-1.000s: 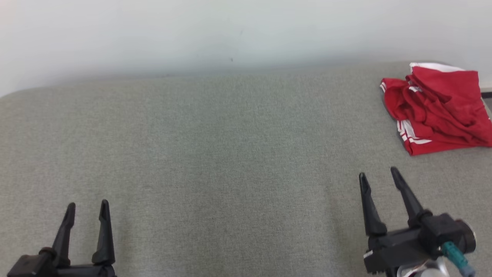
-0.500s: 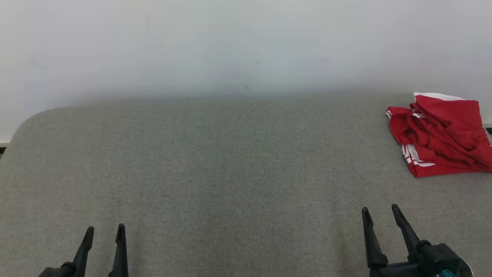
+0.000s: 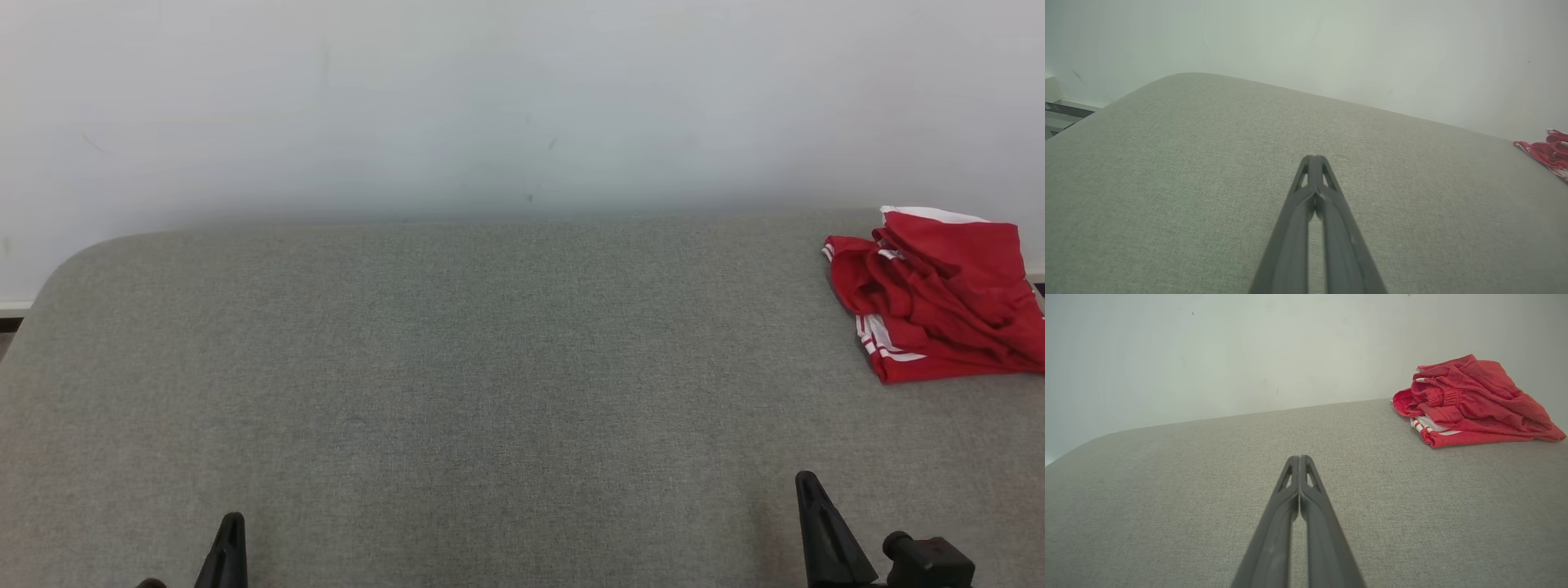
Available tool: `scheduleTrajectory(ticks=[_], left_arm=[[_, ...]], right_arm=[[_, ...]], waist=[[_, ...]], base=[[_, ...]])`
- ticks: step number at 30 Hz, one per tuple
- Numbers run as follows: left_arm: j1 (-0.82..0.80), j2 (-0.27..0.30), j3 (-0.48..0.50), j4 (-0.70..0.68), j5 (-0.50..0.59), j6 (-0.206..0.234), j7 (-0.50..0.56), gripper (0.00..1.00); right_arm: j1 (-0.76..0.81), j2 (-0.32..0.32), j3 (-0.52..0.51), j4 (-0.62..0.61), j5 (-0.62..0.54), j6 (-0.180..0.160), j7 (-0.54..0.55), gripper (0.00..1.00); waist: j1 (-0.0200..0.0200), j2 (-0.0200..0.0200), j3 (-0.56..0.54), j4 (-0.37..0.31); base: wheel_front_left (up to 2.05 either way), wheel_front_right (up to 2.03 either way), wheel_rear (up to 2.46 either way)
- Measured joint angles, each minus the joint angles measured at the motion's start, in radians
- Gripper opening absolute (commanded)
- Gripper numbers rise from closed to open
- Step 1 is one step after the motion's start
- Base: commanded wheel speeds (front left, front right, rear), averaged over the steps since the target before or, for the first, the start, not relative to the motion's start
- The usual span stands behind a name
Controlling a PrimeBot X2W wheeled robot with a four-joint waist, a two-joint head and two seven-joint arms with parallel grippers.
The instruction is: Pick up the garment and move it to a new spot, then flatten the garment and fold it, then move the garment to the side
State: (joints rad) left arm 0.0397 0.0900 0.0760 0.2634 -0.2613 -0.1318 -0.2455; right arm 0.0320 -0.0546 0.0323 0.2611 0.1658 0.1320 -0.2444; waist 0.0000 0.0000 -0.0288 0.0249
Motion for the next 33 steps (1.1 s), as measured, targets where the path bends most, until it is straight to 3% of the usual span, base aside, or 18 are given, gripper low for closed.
scheduleTrajectory(ticks=[33], left_arm=[[-0.044,-0.015,0.011,-0.006,-0.535,0.0,0.14,0.0]], right_arm=[[-0.047,0.001,-0.056,-0.004,0.57,0.0,0.14,0.0]], waist=[[0.0,0.0,0.009,-0.007]], base=[[0.0,0.0,0.0]])
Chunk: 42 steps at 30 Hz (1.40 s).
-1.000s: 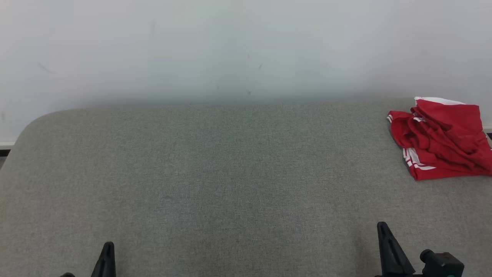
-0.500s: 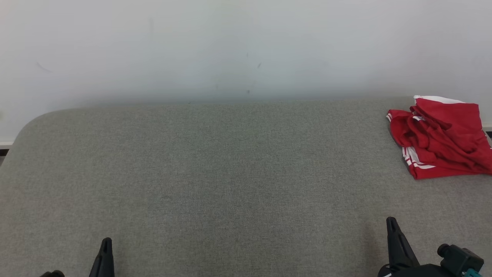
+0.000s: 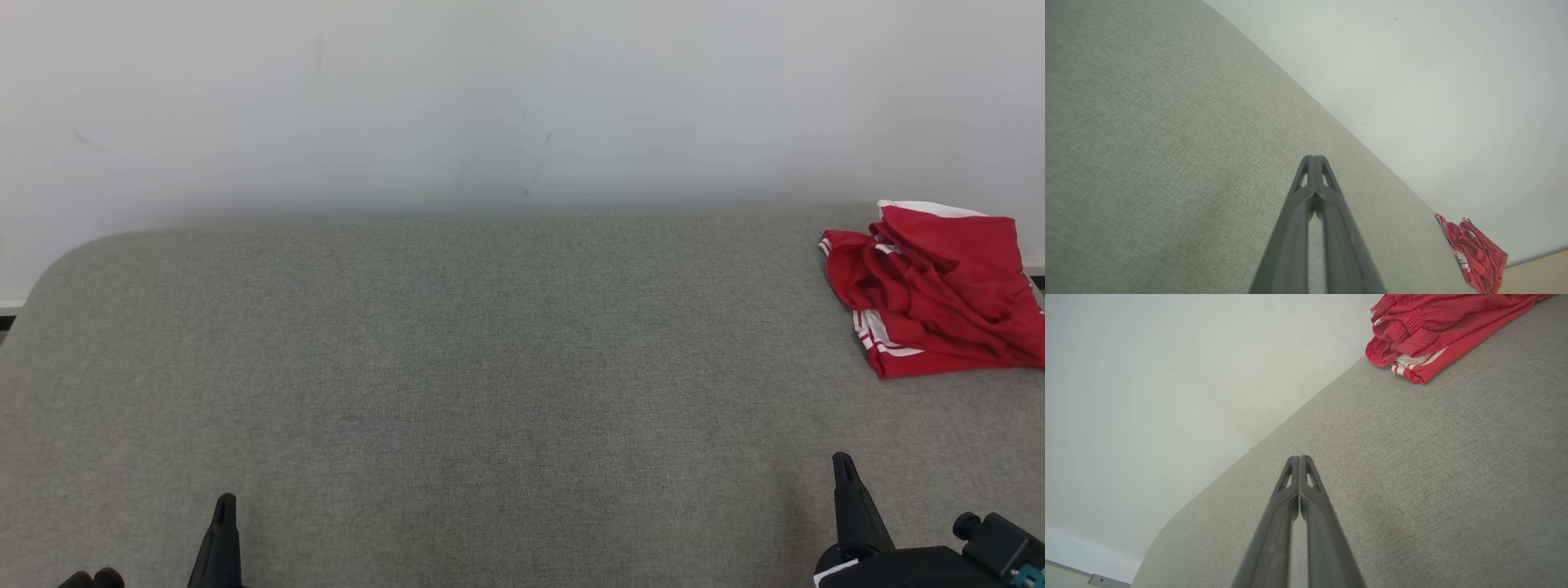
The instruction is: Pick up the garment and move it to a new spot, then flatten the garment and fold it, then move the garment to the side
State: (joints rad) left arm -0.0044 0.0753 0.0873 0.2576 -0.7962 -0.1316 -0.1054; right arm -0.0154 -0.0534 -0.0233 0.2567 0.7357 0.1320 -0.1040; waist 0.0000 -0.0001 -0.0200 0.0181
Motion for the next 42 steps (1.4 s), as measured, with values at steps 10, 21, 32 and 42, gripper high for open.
scheduleTrajectory(ticks=[10,21,32,42], left_arm=[[-0.016,-0.004,0.004,-0.002,-0.137,0.0,0.036,0.0],[-0.031,-0.007,0.008,-0.003,-0.26,0.0,0.071,0.0],[-0.046,-0.012,0.012,-0.005,-0.374,0.001,0.099,0.0],[-0.055,-0.014,0.015,-0.006,-0.454,0.001,0.124,0.0]], right_arm=[[-0.015,0.0,-0.016,-0.002,0.15,0.0,0.036,0.0],[-0.028,0.0,-0.029,-0.003,0.282,0.0,0.07,0.0],[-0.042,0.001,-0.041,-0.005,0.402,0.0,0.101,0.0],[-0.049,0.001,-0.051,-0.006,0.489,0.0,0.123,0.0]], waist=[[0.0,0.0,0.003,-0.002],[0.0,0.0,0.006,-0.004],[0.0,0.0,0.008,-0.007],[0.0,0.0,0.011,-0.008]], base=[[0.0,0.0,0.0],[0.0,0.0,0.0],[0.0,0.0,0.0],[0.0,0.0,0.0]])
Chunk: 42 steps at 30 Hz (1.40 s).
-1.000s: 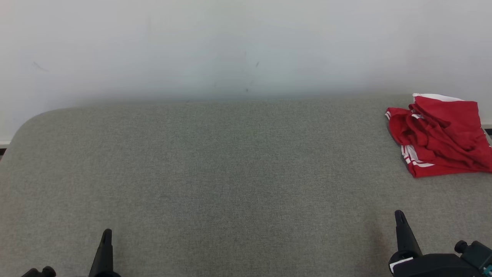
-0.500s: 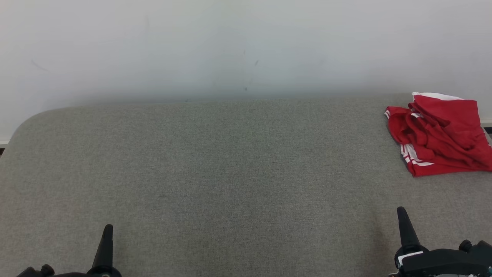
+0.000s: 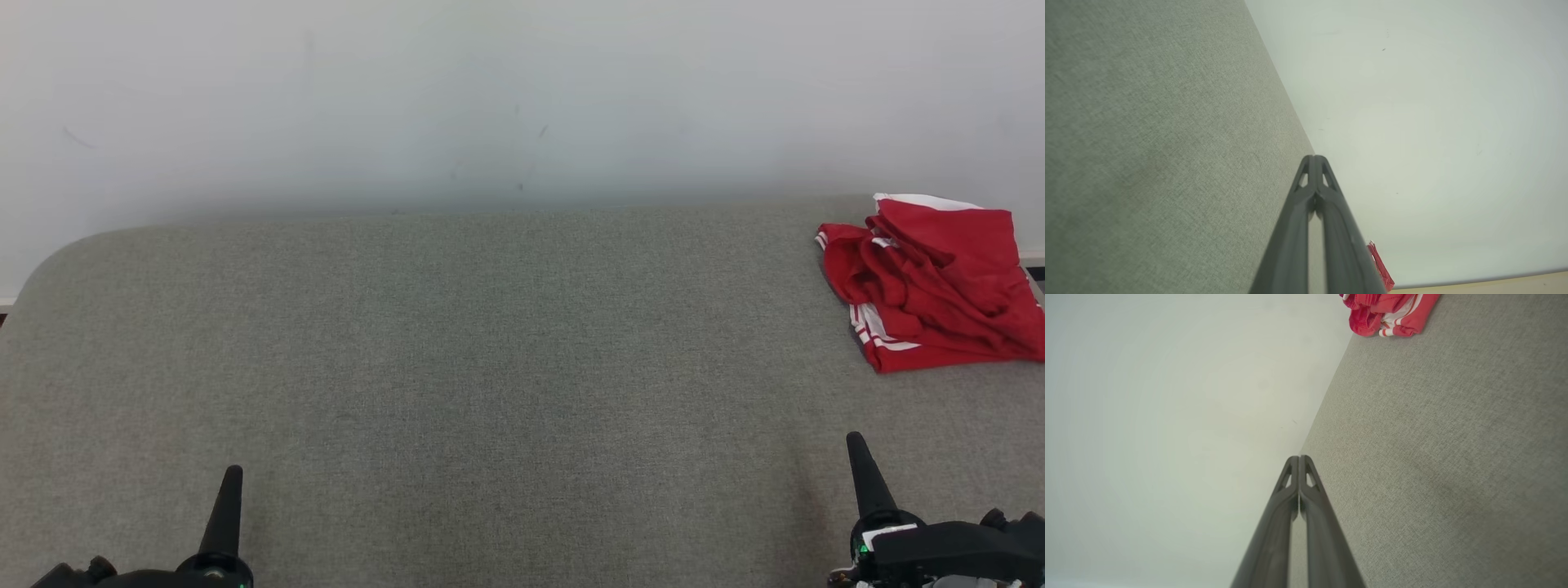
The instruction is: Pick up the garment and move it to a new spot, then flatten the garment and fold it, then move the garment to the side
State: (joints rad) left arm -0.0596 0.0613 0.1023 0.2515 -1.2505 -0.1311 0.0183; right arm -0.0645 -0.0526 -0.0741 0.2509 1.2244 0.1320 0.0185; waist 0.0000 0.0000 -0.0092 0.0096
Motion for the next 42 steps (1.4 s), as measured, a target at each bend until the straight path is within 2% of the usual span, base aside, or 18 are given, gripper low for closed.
scheduleTrajectory(ticks=[42], left_arm=[[-0.039,-0.009,0.009,-0.004,-0.317,0.0,0.085,0.0]], right_arm=[[-0.037,0.001,-0.036,-0.004,0.342,0.0,0.086,0.0]], waist=[[0.0,0.0,0.011,-0.008]], base=[[0.0,0.0,0.0]])
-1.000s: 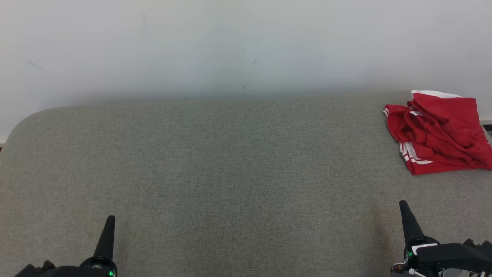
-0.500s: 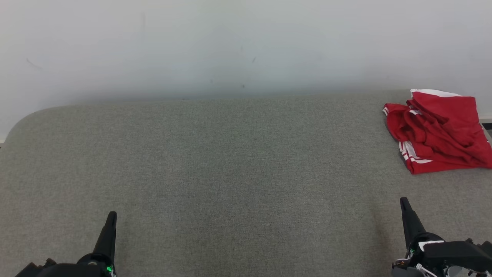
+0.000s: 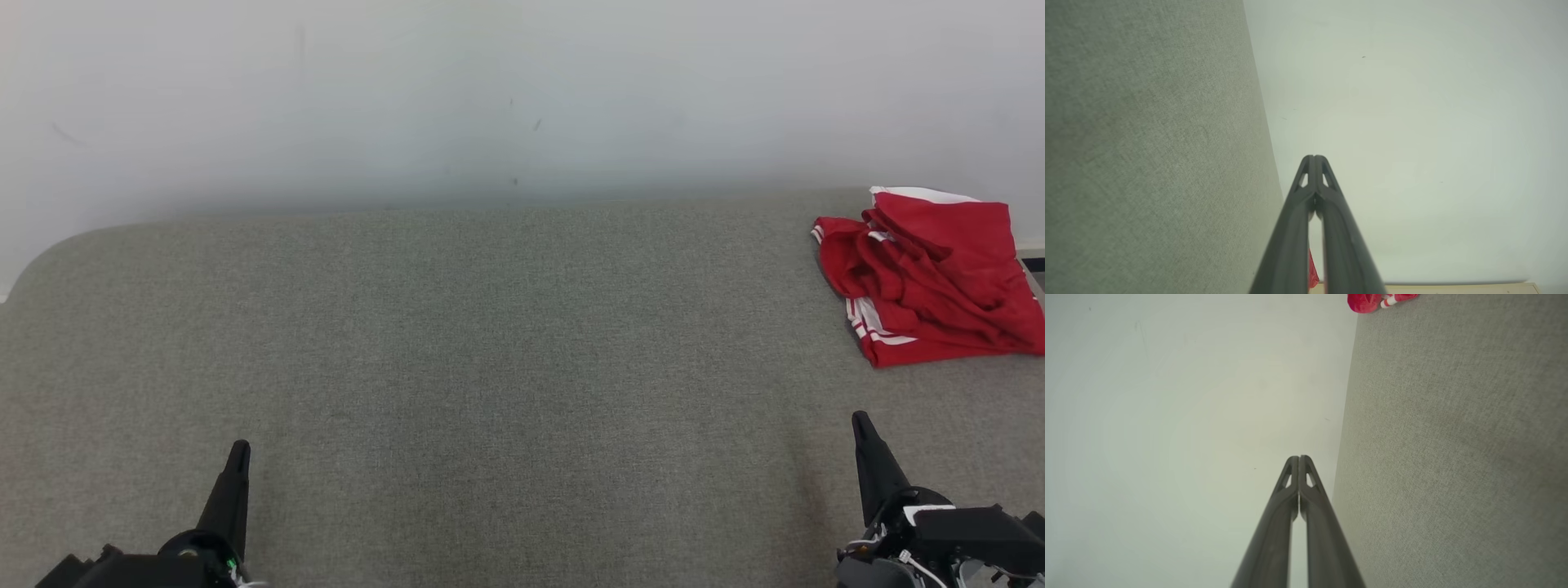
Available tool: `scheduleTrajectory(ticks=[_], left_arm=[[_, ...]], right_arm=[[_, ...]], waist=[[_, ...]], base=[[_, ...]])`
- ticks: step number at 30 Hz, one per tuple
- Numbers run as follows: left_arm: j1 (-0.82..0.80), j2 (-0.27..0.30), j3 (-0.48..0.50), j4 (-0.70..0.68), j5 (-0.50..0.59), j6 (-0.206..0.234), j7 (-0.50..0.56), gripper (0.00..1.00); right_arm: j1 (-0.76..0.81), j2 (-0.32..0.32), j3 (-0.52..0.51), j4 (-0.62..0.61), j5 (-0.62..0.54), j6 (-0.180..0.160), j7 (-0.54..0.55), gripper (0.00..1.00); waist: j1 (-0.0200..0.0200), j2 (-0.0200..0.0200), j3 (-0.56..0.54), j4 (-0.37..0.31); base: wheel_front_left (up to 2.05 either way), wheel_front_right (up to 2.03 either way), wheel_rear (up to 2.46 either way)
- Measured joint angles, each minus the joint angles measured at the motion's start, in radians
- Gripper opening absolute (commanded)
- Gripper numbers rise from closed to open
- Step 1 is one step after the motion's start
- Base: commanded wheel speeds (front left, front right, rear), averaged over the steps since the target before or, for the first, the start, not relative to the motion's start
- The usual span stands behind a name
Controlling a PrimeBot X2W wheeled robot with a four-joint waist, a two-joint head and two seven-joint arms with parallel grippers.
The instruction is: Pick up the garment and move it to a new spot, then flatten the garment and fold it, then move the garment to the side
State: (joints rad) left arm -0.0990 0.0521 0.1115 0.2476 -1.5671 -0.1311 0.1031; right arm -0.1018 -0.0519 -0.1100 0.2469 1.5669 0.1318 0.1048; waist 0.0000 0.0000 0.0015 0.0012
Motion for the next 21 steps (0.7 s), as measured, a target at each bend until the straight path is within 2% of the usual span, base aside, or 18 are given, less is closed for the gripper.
scheduleTrajectory(ticks=[7,21], left_arm=[[-0.004,-0.001,0.001,-0.001,-0.043,0.0,0.011,0.0],[-0.005,-0.002,0.002,-0.001,-0.044,0.0,0.011,0.0]], right_arm=[[-0.003,0.0,-0.004,-0.001,0.045,0.0,0.01,0.0],[-0.004,0.0,-0.004,-0.001,0.045,0.0,0.01,0.0]], waist=[[0.0,0.0,0.002,-0.001],[0.0,0.0001,0.002,-0.001]], base=[[0.0,0.0,0.0],[0.0,0.0,0.0]])
